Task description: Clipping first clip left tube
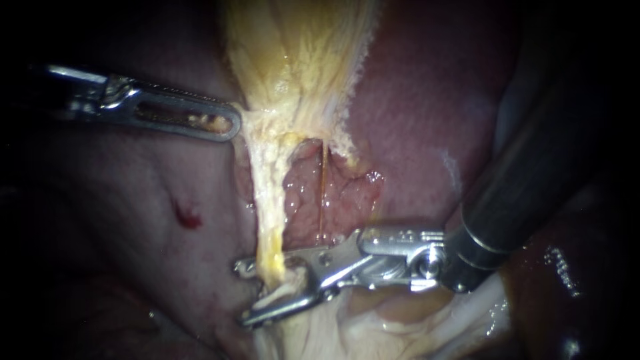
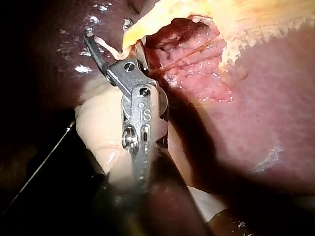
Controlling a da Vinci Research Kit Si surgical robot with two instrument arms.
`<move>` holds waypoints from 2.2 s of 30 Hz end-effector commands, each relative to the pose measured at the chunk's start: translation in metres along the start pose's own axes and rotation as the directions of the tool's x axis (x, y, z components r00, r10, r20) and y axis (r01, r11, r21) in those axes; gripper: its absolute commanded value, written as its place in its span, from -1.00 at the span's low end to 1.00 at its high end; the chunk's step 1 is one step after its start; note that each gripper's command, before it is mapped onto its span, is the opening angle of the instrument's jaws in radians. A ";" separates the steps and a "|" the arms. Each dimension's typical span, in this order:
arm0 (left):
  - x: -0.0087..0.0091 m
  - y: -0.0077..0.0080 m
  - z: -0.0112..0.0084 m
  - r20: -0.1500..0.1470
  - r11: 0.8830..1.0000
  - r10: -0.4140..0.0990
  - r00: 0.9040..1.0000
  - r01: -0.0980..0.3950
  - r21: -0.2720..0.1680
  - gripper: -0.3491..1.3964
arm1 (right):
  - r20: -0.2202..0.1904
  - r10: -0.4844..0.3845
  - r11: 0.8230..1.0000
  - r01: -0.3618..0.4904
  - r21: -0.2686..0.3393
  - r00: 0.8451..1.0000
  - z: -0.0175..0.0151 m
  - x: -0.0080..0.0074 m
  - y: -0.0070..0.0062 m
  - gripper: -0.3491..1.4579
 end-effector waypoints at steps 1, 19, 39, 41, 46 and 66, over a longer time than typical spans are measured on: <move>0.0000 0.0000 0.0000 0.000 1.000 0.000 1.000 0.000 0.001 -1.00 | 0.000 0.001 1.000 -0.001 0.000 1.000 -0.0001 0.0001 0.0000 -0.07; 0.0000 0.0000 0.0000 0.000 1.000 0.000 1.000 0.000 0.001 -1.00 | -0.001 0.001 1.000 -0.001 0.001 1.000 -0.0005 0.0000 0.0002 -0.07; 0.0000 0.0001 0.0001 0.000 1.000 0.000 1.000 0.000 0.000 -1.00 | -0.001 0.056 0.998 -0.056 0.005 0.998 -0.0016 0.0000 0.0001 -0.81; 0.0000 0.0001 0.0001 0.000 1.000 0.000 1.000 0.000 0.000 -1.00 | -0.001 0.080 0.997 -0.080 0.005 0.997 -0.0018 0.0000 0.0000 -0.96; 0.0000 0.0001 0.0001 0.000 1.000 0.000 1.000 0.000 0.000 -1.00 | 0.010 0.121 0.993 -0.121 0.001 0.993 -0.0020 0.0000 -0.0002 -1.00; 0.0000 0.0001 0.0000 0.000 1.000 0.000 1.000 0.000 0.000 -1.00 | 0.016 0.139 0.990 -0.139 -0.001 0.990 -0.0023 -0.0002 0.0000 -1.00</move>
